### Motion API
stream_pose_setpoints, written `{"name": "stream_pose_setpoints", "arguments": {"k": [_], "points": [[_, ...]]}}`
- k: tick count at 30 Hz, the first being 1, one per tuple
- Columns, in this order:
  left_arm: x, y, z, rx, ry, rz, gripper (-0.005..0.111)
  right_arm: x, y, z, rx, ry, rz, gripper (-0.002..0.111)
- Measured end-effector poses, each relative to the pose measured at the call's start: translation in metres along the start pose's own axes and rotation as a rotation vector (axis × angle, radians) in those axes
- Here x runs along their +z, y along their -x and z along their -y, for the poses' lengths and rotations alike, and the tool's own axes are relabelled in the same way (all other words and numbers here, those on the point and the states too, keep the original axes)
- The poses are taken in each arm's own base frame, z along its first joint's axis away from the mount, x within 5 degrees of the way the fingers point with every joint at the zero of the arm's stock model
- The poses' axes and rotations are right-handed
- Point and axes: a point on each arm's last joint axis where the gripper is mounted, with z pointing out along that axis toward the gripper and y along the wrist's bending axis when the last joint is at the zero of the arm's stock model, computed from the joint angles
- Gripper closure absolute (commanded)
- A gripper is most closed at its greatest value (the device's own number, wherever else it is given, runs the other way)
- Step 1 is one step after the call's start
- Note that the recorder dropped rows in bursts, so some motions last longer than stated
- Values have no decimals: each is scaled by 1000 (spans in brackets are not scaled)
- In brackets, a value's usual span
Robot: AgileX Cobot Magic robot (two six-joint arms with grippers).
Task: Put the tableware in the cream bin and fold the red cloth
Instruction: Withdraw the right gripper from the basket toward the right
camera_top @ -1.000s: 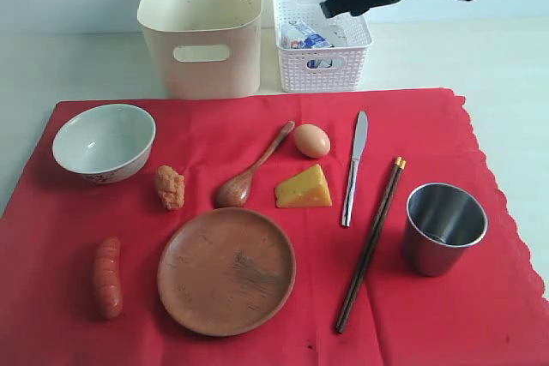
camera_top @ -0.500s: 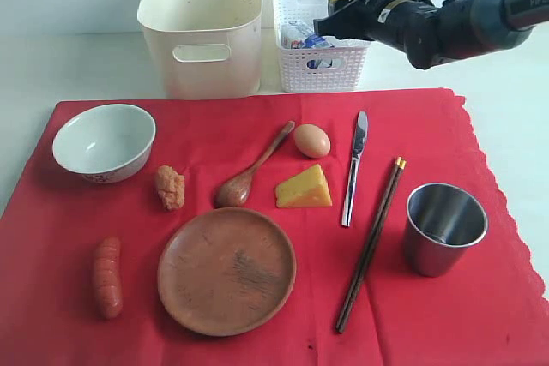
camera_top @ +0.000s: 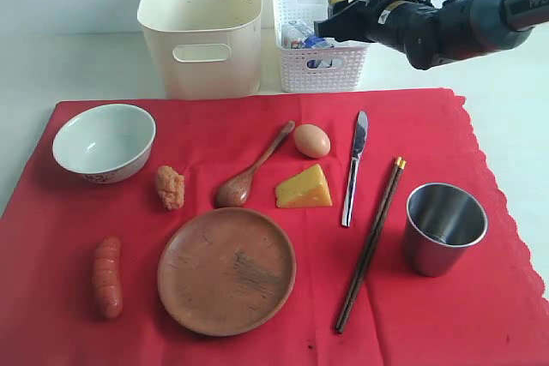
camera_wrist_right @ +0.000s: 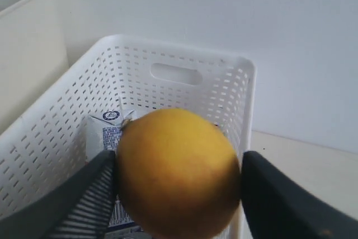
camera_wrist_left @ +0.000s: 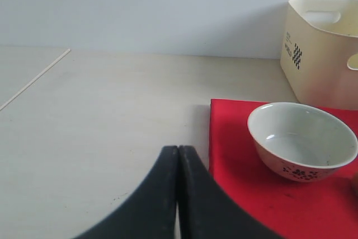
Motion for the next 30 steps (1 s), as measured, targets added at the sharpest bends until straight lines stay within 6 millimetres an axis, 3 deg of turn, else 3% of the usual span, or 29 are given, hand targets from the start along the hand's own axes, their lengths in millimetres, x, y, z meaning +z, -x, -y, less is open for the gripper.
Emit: {"name": "stream_pose_setpoints", "arguments": {"k": [8,11,16,30], "points": [[0,0,0,0,0,0,106,-2,6,0,-2,0,22,38],[0,0,0,0,0,0,106,-12,22,0,-2,0,12,38],[0,0,0,0,0,0,106,-30,49,1,0,0,11,18],[0,0,0,0,0,0,106,-31,47,1,39,0,-26,14]]}}
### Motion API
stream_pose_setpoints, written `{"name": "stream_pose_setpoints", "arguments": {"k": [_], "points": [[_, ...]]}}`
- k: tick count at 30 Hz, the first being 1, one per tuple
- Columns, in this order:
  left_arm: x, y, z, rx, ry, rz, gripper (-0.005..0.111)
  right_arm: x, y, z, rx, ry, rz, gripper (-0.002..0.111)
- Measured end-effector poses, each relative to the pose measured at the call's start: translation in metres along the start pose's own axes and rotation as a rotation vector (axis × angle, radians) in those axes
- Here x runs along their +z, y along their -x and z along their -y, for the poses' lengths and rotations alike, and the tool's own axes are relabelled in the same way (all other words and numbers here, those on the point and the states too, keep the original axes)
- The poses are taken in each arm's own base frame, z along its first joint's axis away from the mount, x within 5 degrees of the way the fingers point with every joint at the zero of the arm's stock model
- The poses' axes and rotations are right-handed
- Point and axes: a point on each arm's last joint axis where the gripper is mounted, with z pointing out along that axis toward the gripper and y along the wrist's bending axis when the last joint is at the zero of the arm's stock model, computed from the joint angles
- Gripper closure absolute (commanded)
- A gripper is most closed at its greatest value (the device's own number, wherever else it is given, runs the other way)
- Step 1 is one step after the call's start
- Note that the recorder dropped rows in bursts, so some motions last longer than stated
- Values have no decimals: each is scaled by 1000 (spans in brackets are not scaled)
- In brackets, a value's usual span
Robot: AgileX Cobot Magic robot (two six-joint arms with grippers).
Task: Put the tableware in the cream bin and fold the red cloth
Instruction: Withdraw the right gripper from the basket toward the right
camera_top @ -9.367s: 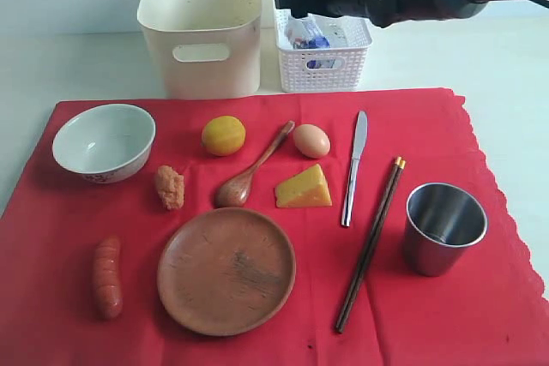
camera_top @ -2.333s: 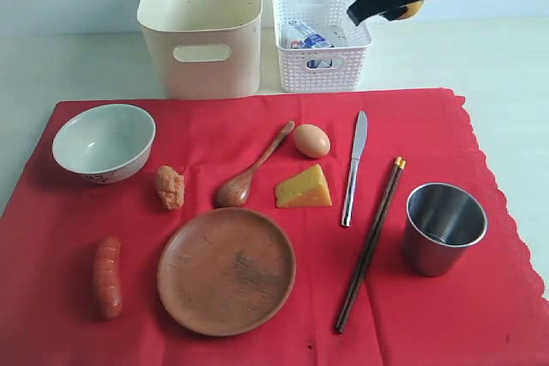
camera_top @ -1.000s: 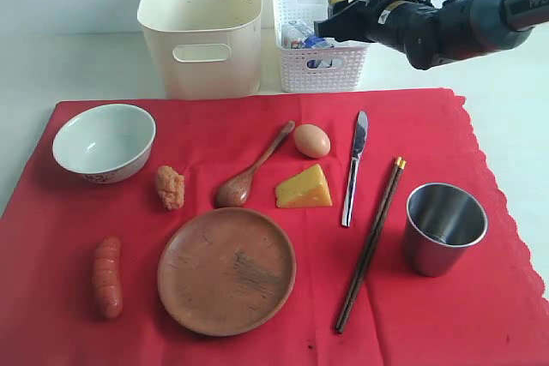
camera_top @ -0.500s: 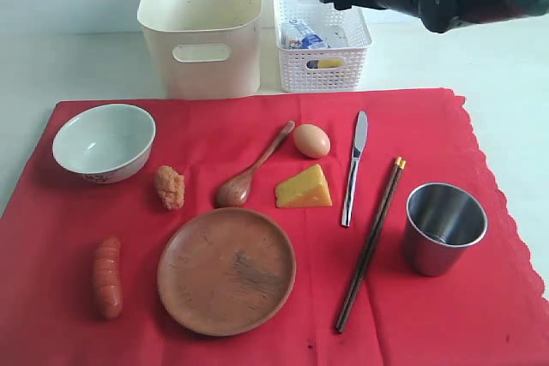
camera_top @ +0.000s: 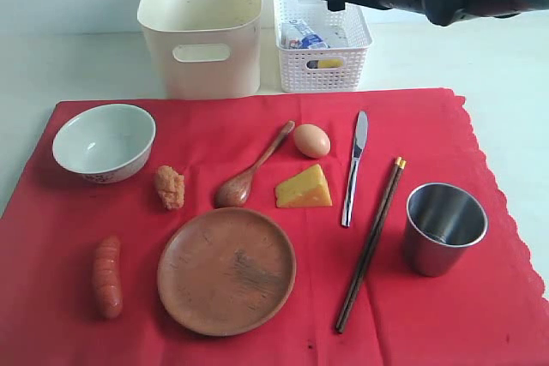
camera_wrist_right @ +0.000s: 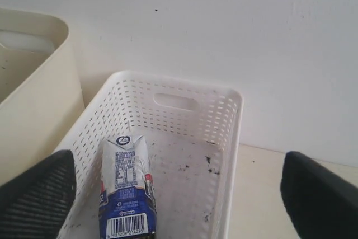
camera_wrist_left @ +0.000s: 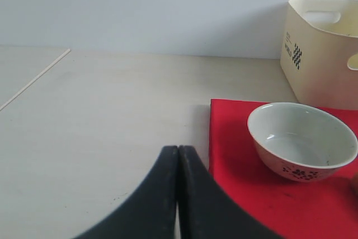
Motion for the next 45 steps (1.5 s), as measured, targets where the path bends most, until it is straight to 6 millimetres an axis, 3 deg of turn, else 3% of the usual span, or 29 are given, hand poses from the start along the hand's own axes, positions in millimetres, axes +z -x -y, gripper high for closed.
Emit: {"name": "stream_pose_setpoints", "arguments": {"k": [7,12,17,22,26,35,39,45], "points": [[0,0,0,0,0,0,106,0,-1,0,2,0,-13,16],[0,0,0,0,0,0,106,-8,5,0,2,-1,-58,25],[0,0,0,0,0,0,106,-39,31,-1,-24,-2,-139,55],[0,0,0,0,0,0,106,-82,61,-1,-47,-5,-207,88],[0,0,0,0,0,0,106,-117,78,-1,-42,-5,-219,108],[0,0,0,0,0,0,106,-180,72,-2,-32,-1,-207,108],[0,0,0,0,0,0,106,-193,59,-2,-22,2,-230,108],[0,0,0,0,0,0,106,-195,30,-2,-15,5,-315,108]]}}
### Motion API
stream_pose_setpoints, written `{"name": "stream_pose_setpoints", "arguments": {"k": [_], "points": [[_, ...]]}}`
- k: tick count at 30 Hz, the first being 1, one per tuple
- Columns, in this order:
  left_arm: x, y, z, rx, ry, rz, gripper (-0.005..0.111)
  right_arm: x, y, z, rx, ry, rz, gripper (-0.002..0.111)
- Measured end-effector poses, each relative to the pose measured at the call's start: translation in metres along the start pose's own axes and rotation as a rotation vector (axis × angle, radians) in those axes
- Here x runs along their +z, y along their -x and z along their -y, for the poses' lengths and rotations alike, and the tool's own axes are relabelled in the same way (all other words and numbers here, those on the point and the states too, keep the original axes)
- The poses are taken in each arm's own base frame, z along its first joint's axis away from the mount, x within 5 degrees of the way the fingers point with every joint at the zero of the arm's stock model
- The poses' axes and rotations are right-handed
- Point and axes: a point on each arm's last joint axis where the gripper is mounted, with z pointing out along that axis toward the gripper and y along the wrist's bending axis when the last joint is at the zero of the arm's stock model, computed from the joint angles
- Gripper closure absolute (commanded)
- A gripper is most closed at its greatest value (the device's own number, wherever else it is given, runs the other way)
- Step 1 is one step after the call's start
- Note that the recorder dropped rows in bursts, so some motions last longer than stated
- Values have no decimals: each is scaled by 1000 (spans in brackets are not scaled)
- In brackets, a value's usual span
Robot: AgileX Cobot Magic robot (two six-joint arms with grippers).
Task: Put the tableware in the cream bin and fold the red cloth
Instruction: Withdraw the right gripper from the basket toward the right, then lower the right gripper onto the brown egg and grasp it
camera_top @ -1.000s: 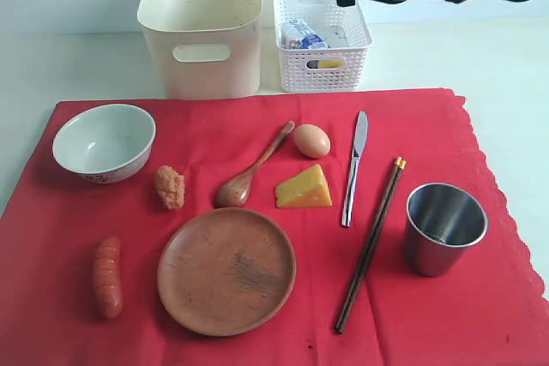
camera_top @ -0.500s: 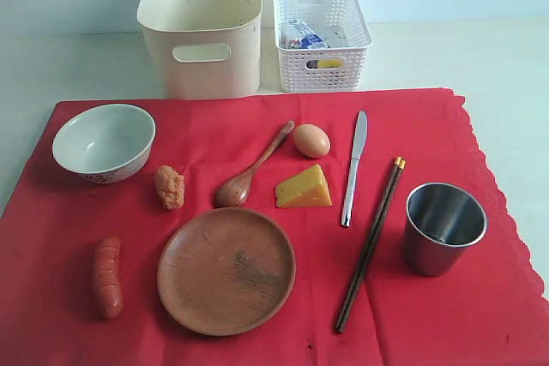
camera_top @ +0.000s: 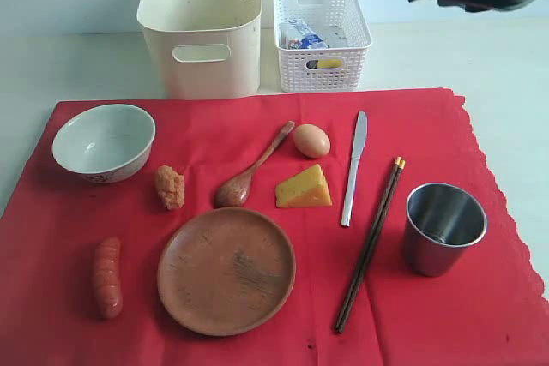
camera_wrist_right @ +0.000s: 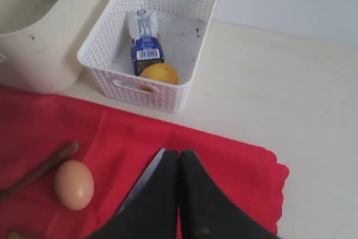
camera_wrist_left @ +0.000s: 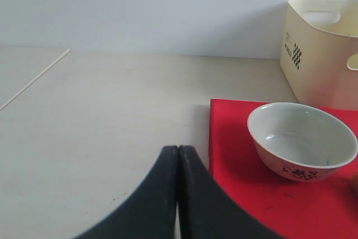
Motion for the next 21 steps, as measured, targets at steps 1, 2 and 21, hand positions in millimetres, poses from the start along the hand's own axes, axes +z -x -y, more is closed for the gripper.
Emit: {"name": "stream_pose_setpoints", "arguments": {"k": [1,2,21], "points": [[0,0,0,0,0,0,106,2,-3,0,0,0,-13,108],[0,0,0,0,0,0,106,3,-7,0,0,0,-25,108],[0,0,0,0,0,0,106,26,-18,-10,51,111,-33,108]]}}
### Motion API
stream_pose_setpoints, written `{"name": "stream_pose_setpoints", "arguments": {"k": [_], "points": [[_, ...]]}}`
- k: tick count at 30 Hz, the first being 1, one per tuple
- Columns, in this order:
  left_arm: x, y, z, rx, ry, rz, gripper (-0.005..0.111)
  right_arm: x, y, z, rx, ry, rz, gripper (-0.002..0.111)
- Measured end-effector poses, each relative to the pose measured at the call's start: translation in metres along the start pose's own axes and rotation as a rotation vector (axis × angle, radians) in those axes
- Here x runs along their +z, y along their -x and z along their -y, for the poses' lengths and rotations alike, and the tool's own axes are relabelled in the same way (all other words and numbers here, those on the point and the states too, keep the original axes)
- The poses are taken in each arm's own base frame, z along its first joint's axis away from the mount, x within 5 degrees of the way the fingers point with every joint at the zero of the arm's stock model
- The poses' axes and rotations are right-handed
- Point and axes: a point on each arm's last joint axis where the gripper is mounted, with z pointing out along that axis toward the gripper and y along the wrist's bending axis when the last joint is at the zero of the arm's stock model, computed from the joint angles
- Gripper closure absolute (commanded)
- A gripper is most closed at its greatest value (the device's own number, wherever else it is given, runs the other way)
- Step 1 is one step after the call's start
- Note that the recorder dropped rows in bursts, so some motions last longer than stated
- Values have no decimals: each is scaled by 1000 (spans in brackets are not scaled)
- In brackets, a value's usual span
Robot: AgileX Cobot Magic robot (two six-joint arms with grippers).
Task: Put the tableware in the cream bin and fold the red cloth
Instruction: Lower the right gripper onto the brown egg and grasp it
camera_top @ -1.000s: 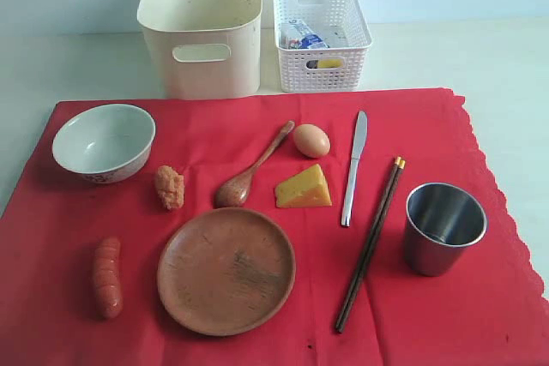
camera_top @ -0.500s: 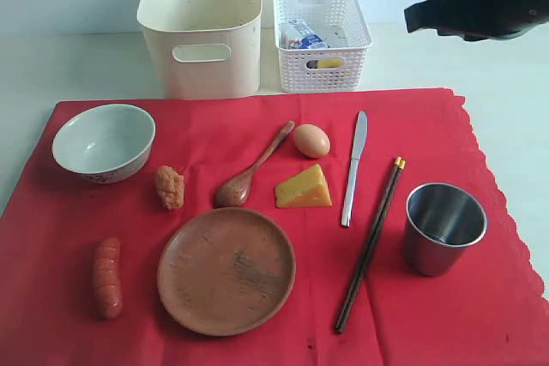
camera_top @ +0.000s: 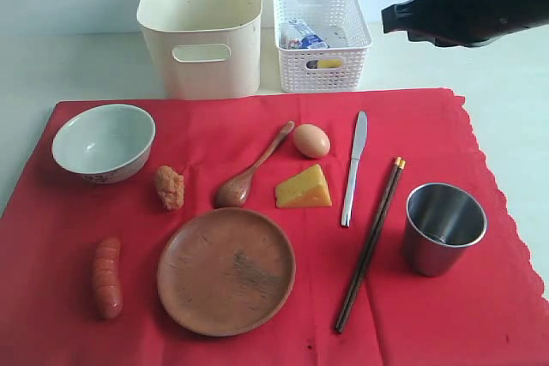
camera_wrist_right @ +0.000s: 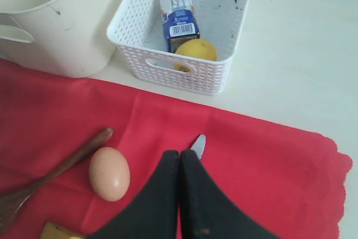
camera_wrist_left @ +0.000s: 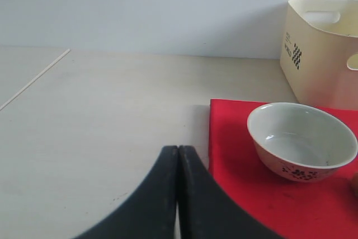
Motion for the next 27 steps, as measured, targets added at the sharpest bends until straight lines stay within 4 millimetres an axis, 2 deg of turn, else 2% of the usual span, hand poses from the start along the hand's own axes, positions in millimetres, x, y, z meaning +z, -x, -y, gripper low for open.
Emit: {"name": "stream_pose_setpoints", "arguments": {"k": [6,15,27], "points": [[0,0,0,0,0,0,106,6,-1,-5,-73,23,3,108],[0,0,0,0,0,0,106,22,-11,-42,-196,105,-34,108],[0,0,0,0,0,0,106,26,-15,-64,-245,144,-21,108]]}}
